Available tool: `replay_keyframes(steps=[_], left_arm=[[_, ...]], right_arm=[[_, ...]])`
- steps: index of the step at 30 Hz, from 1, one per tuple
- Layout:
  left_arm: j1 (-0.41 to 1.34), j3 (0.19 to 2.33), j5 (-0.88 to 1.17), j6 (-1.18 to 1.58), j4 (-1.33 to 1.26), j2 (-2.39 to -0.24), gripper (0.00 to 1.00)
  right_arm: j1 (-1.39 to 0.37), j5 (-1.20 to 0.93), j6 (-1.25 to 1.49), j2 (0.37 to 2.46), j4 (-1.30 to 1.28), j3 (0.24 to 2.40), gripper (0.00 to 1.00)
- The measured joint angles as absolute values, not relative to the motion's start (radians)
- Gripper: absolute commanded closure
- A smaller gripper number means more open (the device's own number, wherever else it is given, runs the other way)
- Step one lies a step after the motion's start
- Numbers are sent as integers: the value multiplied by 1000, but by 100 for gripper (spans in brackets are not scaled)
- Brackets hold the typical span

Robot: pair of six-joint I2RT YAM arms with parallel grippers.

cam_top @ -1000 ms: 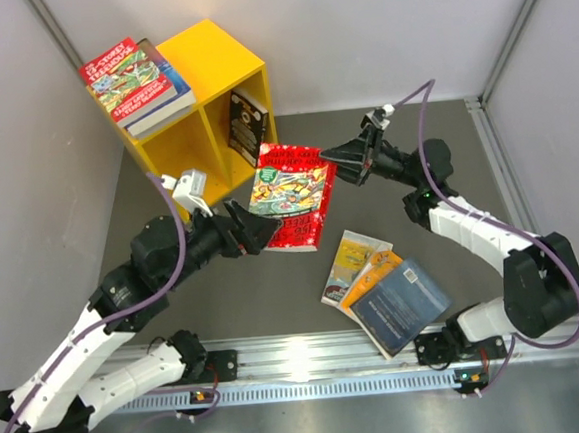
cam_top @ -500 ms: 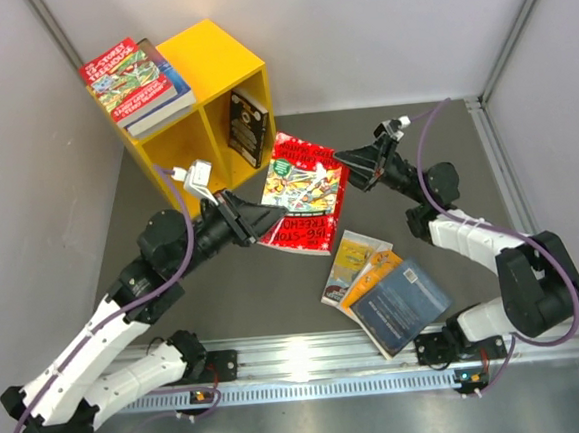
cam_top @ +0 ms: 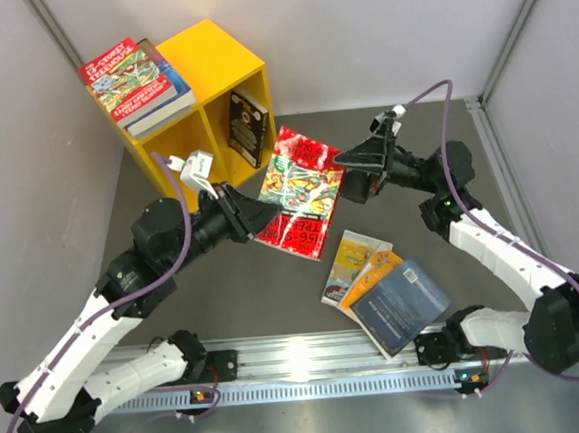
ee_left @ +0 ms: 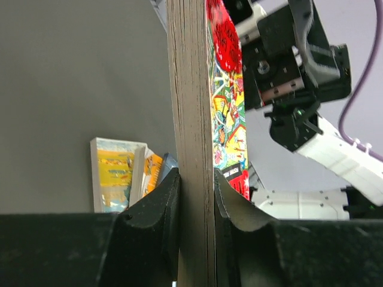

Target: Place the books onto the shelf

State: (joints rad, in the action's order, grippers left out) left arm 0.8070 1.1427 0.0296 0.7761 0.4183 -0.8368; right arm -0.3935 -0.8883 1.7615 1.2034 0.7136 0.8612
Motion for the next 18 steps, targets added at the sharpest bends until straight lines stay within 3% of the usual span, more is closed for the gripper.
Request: replay_keyframes(steps=[5,9,13,18], left_arm=[[805,1159,-46,752,429,-854,100],[804,1159,-70,737,439,-898,100],[804,1159,-69,730,442,-936,100],[801,1159,-69,731,435,-941,100]], right_arm=[[-430,-923,1629,1160,502,872,3],[-468,-915,1534,1160,328,873,23],[-482,-891,1493,1160,260,873,26],[-484,-865,1465,1179,221,892,40]])
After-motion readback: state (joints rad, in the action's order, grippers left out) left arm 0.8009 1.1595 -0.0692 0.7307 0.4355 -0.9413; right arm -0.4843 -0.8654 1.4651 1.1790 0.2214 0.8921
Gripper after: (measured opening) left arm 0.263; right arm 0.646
